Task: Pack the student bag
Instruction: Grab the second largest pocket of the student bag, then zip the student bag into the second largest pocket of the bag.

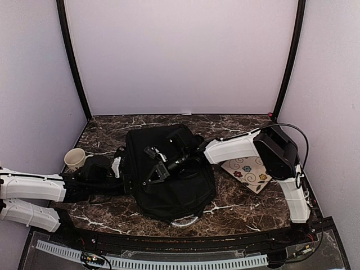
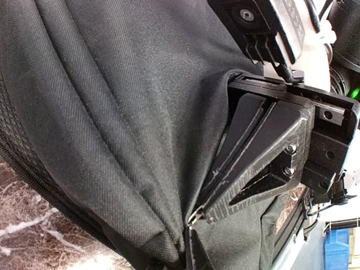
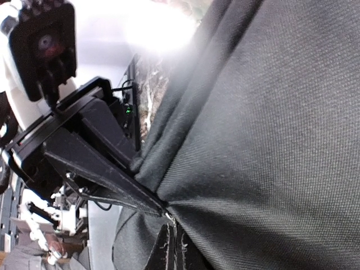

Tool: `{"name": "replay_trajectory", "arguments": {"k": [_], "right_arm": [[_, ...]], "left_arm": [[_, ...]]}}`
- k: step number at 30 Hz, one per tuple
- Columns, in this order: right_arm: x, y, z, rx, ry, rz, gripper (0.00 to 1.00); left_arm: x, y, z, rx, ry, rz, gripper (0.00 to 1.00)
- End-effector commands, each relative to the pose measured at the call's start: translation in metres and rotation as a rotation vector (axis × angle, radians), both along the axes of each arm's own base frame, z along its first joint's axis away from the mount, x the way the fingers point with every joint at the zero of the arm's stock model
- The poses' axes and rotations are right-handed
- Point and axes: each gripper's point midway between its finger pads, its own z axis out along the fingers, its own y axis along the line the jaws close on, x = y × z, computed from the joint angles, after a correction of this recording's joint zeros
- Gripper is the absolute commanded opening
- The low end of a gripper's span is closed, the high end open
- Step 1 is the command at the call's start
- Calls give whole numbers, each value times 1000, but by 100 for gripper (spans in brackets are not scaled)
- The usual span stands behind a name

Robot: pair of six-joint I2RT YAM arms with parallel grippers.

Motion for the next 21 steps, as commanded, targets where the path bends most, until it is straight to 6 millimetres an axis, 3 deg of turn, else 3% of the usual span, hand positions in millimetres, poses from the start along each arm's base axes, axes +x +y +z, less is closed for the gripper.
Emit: {"name": "replay_trajectory", "arguments": {"k": [1, 7, 14, 21], "right_arm": [[33, -15, 4, -58, -112, -145, 0], [46, -40, 34, -110, -199, -241, 0], [65, -76, 26, -164, -201, -288, 0], [95, -137, 26, -223, -241, -358, 0]], "left_arm": [[-8, -15, 25, -44, -55, -73, 0], [-7, 3, 16, 14, -60, -16, 0], [-9, 13, 9, 49, -52, 10, 0], [-11, 27, 7, 85, -54, 41, 0]]}}
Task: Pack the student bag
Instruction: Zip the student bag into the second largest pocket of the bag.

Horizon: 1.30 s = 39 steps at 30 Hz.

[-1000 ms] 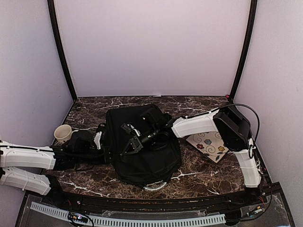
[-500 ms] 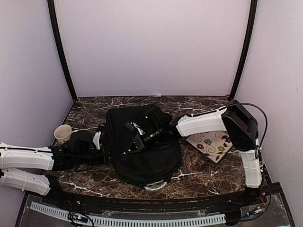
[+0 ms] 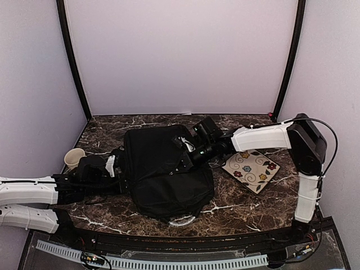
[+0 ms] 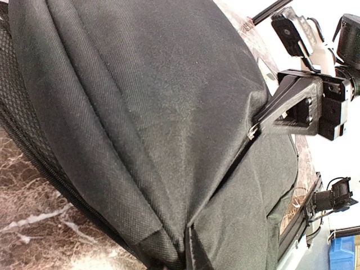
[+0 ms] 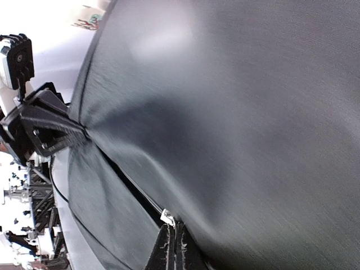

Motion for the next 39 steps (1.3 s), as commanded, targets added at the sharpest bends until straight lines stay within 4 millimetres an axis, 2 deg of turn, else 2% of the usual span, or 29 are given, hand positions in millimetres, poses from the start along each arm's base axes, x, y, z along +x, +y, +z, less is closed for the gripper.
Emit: {"name": "replay_trajectory", "arguments": {"k": [1, 7, 12, 17, 20, 22, 24, 29, 34, 37, 39], "right_arm": [[54, -54, 16, -46, -144, -137, 0], [64, -95, 11, -89, -155, -180, 0], [71, -111, 8, -102, -156, -211, 0], [88, -131, 10, -138, -165, -269, 0], [88, -128, 29, -136, -221, -241, 0], [82, -122, 49, -111, -267, -223, 0], [76, -119, 60, -107, -307, -215, 0], [73, -124, 55, -128, -327, -222, 0], [71, -119, 48, -101, -302, -203, 1], [74, -119, 45, -95, -300, -202, 6], [75, -120, 46, -89, -303, -201, 17]], "left_arm": [[-10, 13, -7, 62, -6, -9, 0], [-11, 18, -10, 77, -2, 0, 0], [-9, 15, -10, 87, 0, -7, 0], [-8, 11, -10, 92, 6, -21, 0], [-8, 8, -10, 87, 2, -36, 0], [-7, 5, -8, 80, -6, -45, 0], [-6, 0, -5, 70, -14, -58, 0], [-2, -6, -6, 77, -14, -74, 0], [-2, -10, -8, 77, -8, -90, 0], [-1, -11, -8, 76, -9, -90, 0], [-2, -10, -8, 79, -9, -90, 0]]}}
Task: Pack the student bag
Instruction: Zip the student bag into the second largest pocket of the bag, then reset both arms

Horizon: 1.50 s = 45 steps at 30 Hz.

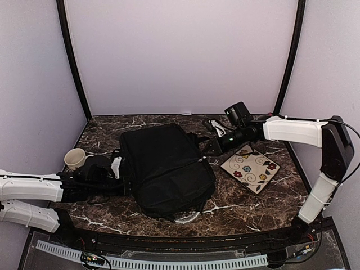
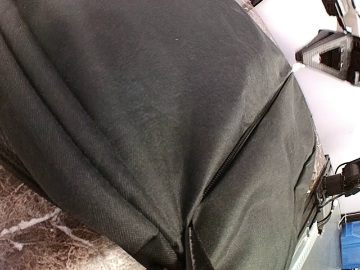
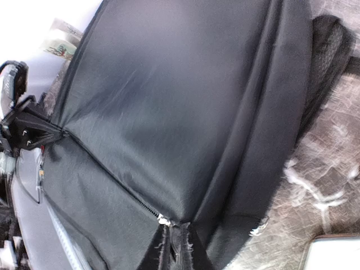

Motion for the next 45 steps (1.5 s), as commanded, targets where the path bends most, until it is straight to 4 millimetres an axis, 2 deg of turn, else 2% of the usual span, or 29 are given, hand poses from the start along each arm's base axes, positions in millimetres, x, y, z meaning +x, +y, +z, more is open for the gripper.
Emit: {"name": "replay_trajectory", "arguments": {"k": [1, 3, 6, 10, 14, 15, 18, 22, 23, 24, 25, 27, 29, 32, 34, 36, 39, 43, 45], "right_arm": [[31, -11, 11, 16, -102, -62, 25], [34, -15, 17, 20, -128, -61, 37], [45, -27, 34, 23, -200, -81, 46], [65, -60, 54, -6, -301, -153, 52], [78, -99, 84, 18, -409, -244, 56], [77, -110, 82, 14, -423, -270, 57], [80, -138, 98, 12, -531, -346, 61], [82, -166, 106, 14, -581, -396, 69], [83, -175, 109, 21, -594, -420, 75], [85, -186, 114, 28, -609, -463, 87], [89, -201, 118, 21, -624, -529, 98], [97, -236, 128, -4, -662, -701, 99], [100, -256, 130, -21, -697, -761, 99], [100, -268, 133, -18, -735, -795, 99], [102, -277, 140, -28, -744, -832, 99], [105, -284, 139, -46, -743, -865, 99], [107, -294, 136, -66, -749, -889, 99], [107, -296, 135, -46, -733, -869, 99], [107, -296, 136, -34, -726, -869, 99]], "left_arm": [[-2, 1, 2, 26, -11, -29, 3], [-2, 5, 4, 51, -17, -27, 20], [0, 15, 11, 109, -31, -6, 34], [4, 27, 32, 168, -92, 13, 47], [15, 40, 59, 259, -187, 32, 60], [20, 43, 65, 290, -214, 39, 64], [40, 51, 89, 393, -318, 61, 71], [74, 59, 123, 518, -443, 132, 88], [83, 59, 133, 536, -473, 146, 92], [92, 59, 140, 558, -497, 168, 97], [102, 60, 148, 580, -520, 193, 99], [120, 61, 163, 615, -559, 251, 99], [137, 65, 179, 655, -605, 333, 99], [152, 72, 193, 662, -670, 415, 99], [154, 79, 189, 616, -667, 433, 99], [150, 91, 185, 535, -651, 488, 99], [140, 92, 184, 499, -722, 446, 99], [138, 101, 180, 615, -783, 434, 99], [138, 101, 182, 617, -790, 429, 99]]}}
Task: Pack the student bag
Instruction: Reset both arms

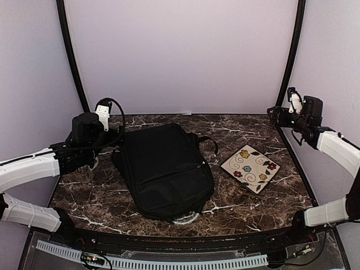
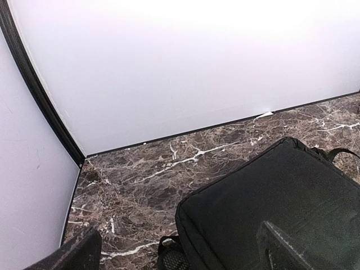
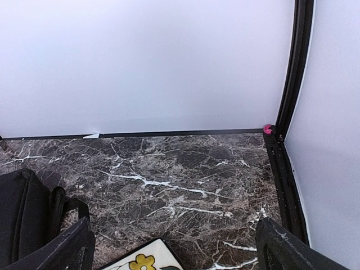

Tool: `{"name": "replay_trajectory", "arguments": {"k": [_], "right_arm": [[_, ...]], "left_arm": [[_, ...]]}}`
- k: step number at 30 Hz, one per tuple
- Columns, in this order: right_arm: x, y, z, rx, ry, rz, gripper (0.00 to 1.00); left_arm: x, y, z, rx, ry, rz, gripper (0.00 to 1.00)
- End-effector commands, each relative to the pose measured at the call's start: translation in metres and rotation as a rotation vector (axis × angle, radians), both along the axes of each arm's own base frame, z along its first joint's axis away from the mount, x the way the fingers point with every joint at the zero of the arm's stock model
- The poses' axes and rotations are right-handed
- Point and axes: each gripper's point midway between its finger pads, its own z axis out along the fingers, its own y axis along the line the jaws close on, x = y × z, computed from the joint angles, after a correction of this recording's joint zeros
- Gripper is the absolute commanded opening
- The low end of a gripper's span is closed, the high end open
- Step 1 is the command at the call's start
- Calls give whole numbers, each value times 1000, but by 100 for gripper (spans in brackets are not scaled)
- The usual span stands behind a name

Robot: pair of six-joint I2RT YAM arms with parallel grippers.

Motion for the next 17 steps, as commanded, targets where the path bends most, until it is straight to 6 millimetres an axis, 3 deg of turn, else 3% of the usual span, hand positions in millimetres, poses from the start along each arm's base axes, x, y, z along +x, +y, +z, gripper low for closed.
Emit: {"name": "replay_trajectory", "arguments": {"k": [1, 6, 17], "right_arm": [[4, -4, 15, 31, -45, -3, 99], [9, -11, 8, 25, -22, -33, 99], [6, 10, 6, 44, -16, 91, 99]], "left_arm": [[0, 0, 19, 31, -81, -18, 99], [-1, 1, 19, 51, -87, -16, 99], [2, 4, 13, 85, -82, 6, 99]]}}
